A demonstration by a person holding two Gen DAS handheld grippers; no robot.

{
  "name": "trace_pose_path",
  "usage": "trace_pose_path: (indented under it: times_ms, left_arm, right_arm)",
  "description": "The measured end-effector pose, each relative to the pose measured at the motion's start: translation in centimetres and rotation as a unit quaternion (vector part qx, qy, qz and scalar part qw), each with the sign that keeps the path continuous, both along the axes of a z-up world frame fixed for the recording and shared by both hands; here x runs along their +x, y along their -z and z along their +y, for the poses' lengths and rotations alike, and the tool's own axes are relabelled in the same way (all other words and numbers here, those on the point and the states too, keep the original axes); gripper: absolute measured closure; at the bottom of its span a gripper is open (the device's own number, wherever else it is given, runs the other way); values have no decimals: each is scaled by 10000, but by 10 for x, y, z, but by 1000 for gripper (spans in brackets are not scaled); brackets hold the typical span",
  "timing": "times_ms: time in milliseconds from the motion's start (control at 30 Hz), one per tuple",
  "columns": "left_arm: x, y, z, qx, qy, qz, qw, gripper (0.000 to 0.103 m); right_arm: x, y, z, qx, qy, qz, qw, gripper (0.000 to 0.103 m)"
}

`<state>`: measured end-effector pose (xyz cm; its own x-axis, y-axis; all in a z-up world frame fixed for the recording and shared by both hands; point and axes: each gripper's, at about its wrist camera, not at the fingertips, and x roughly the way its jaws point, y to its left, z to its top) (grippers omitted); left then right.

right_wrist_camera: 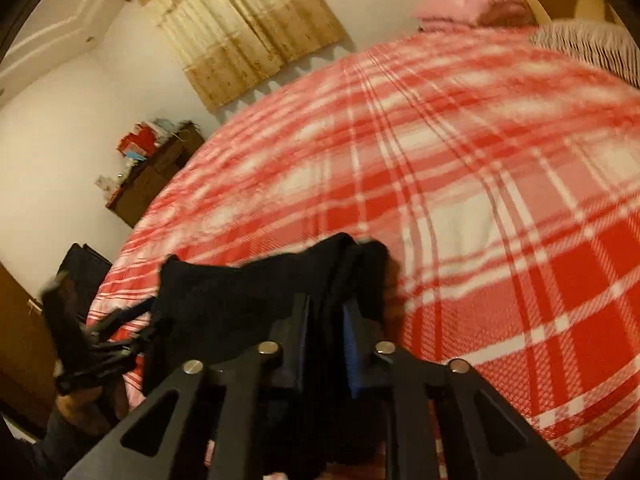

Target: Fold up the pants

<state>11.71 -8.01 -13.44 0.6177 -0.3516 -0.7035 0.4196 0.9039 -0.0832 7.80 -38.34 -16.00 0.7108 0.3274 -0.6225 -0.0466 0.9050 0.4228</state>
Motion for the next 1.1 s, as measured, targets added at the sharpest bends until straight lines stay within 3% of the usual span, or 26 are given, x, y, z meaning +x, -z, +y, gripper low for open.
trace_pose_path:
  times_ms: [167, 200, 267, 333, 433, 567, 633, 800, 900, 1033, 1100]
  left_arm:
    - [-7, 6, -1, -85, -114, -67, 9999, 26]
    - [-7, 8, 0, -93, -163, -77, 9998, 21]
    - [-7, 11, 3, -62, -374, -134, 9992, 9]
    - [-5, 12, 9, -165, -484, -88, 9987, 6]
    - [-5, 6, 15, -267, -581, -131, 9979, 6]
    - [4, -9, 23, -263, -702, -329, 9966, 6]
    - [13, -15, 26, -80, -862, -452, 9952, 6]
    - [43, -3, 34, 139, -1151, -275, 9929, 6]
    - [54, 7, 36, 156, -1160, -61, 9931, 6]
    - [53, 11, 38, 162, -1135, -26, 9934, 3]
    - [54, 15, 37, 224, -1111, -21, 9936, 0]
  right_arm:
    - [10, -20, 3, -348, 167, -258, 9989, 88]
    - [12, -18, 2, -352, 221, -224, 9989, 89]
    - [24, -2, -4, -430, 337, 109, 9984, 88]
    - [33, 17, -9, -351, 339, 467, 9977, 88]
    - [24, 16, -16, -181, 290, 294, 9990, 84]
    - [9, 0, -12, -610, 535, 8, 9967, 68]
    - [-1, -13, -7, -676, 533, -256, 9960, 68]
    - [-18, -34, 31, -889, -206, -809, 9925, 64]
    - [-19, -19, 55, -1114, -605, -496, 9907, 63]
    - [-21, 9, 59, -1479, -562, -63, 9874, 62]
    - [-24, 17, 49, -1207, -550, -4, 9912, 62]
